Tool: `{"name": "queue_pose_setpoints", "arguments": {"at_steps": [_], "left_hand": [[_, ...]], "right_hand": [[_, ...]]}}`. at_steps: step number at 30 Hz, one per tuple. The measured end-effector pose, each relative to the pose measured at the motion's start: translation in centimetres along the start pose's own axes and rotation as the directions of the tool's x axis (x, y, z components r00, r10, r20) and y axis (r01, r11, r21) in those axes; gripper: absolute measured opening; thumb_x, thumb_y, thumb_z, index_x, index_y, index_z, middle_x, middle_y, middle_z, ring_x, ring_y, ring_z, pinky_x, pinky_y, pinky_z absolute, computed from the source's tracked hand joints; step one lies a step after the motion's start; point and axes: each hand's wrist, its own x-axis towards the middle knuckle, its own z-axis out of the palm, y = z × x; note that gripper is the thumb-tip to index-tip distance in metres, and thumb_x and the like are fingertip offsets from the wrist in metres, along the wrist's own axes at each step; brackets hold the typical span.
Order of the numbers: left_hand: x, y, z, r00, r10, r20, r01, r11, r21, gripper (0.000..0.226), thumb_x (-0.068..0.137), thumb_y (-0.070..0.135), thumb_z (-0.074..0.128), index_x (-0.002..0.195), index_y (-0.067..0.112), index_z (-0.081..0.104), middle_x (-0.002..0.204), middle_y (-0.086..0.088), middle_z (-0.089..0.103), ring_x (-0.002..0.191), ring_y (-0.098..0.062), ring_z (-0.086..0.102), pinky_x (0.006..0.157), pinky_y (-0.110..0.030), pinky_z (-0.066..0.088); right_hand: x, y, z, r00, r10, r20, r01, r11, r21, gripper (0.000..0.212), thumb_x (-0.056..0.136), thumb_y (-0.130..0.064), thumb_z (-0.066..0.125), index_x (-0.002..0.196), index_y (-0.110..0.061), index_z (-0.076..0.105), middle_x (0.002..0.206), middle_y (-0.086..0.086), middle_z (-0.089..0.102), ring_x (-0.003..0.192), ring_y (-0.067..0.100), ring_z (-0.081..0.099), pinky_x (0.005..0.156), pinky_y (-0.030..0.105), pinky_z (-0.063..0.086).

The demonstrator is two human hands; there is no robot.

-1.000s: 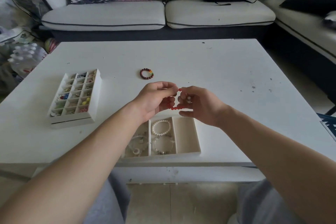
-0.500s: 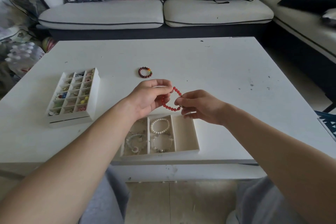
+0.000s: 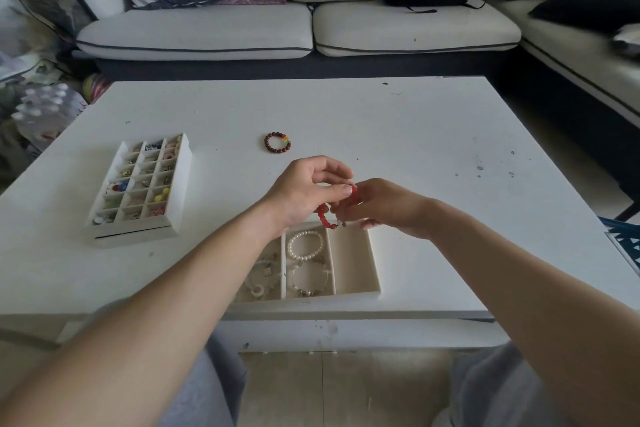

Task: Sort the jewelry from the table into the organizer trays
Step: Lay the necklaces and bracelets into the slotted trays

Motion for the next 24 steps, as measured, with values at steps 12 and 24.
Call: {"name": "queue_pose_setpoints", "arguments": {"at_steps": [12,24], "left_hand": [[0.1,-0.7,0.1,0.998,-0.048,0.035,0.047,0.999,0.022,0.021,0.088,0.001,0.075,0.104,0.014,0.071,0.089,0.001,0.077,0.066,-0.009,0.064,0.063,-0.018,0.053],[0.4,-2.7,1.1,0.986,-0.153,0.064,0.13,0.954,0.271,0.029,0.083,-0.002,0.069,0.096,0.024,0.068,0.092,0.0,0.074,0.086,-0.018,0.071,0.087,-0.039,0.059]], "right_hand": [[-0.7,-0.4,-0.7,0.982,-0.043,-0.181,0.065,0.991,0.116,0.024,0.086,0.002,0.072,0.109,-0.005,0.069,0.097,0.016,0.076,0.09,0.031,0.074,0.091,0.044,0.059],[-0.8,0.6,-1.0,0.961,0.07,-0.267,-0.046,0.994,0.095,0.015,0.086,0.006,0.066,0.095,-0.004,0.074,0.094,0.019,0.075,0.079,0.02,0.075,0.066,0.023,0.058]]}}
